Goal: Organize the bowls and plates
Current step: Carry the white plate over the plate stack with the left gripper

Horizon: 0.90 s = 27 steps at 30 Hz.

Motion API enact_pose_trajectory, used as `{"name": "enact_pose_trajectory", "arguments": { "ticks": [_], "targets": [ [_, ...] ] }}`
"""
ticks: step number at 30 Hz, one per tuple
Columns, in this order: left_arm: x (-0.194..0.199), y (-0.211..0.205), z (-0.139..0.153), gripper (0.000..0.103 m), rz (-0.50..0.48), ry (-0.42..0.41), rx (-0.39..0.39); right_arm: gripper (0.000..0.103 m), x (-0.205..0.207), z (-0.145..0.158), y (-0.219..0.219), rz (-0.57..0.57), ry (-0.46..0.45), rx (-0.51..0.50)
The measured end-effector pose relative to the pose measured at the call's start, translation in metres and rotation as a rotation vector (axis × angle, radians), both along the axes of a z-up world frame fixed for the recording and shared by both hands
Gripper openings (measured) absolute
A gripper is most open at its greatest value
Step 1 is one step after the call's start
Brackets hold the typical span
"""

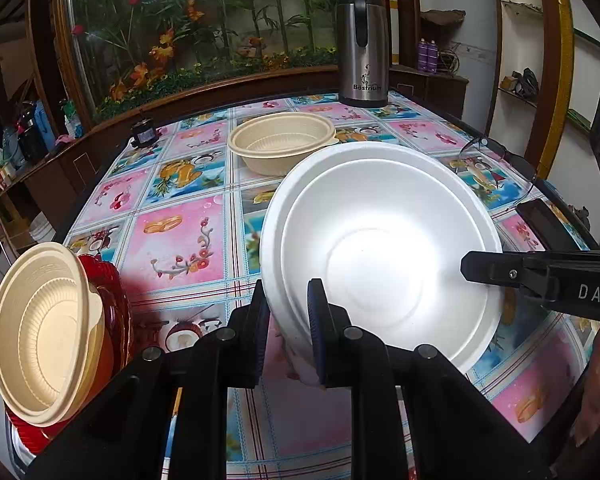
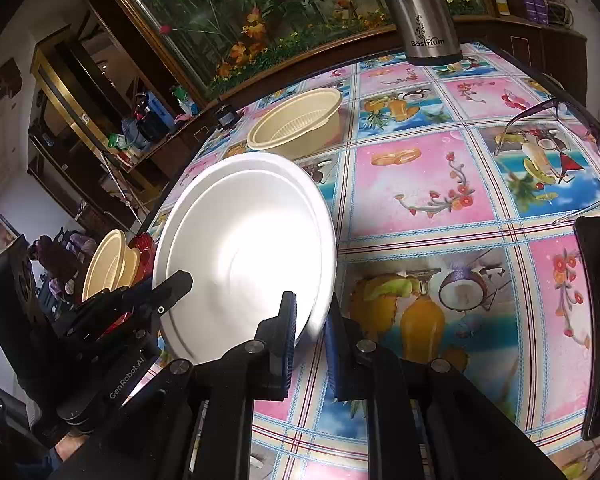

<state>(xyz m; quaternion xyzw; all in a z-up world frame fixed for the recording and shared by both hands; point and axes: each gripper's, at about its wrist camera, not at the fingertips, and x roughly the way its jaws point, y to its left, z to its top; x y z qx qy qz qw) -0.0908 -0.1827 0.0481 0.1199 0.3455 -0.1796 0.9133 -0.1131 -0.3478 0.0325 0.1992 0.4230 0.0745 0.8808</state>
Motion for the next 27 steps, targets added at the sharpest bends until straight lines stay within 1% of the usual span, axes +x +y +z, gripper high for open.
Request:
{"name": "enact_pose_trajectory", "arguments": {
  "ticks": [8, 12, 19, 23, 27],
  "targets": [
    [0.000, 0.004, 0.003, 0.016, 0.005, -0.004, -0.008, 0.014, 0.000, 0.001, 0.001, 0.000, 0.000, 0.002],
    [0.000, 0.010, 0.009, 0.016, 0.014, -0.013, -0.022, 0.014, 0.002, 0.008, 0.005, 0.009, -0.013, -0.003],
    [-0.004, 0.028, 0.028, 0.016, 0.042, -0.049, -0.052, 0.015, 0.008, 0.021, 0.019, 0.039, -0.034, -0.018],
    [-0.005, 0.042, 0.038, 0.016, 0.065, -0.067, -0.071, 0.015, 0.014, 0.027, 0.031, 0.074, -0.034, -0.004],
    [-0.006, 0.060, 0.048, 0.016, 0.102, -0.089, -0.091, 0.015, 0.023, 0.038, 0.048, 0.117, -0.049, -0.009]
  ]
}}
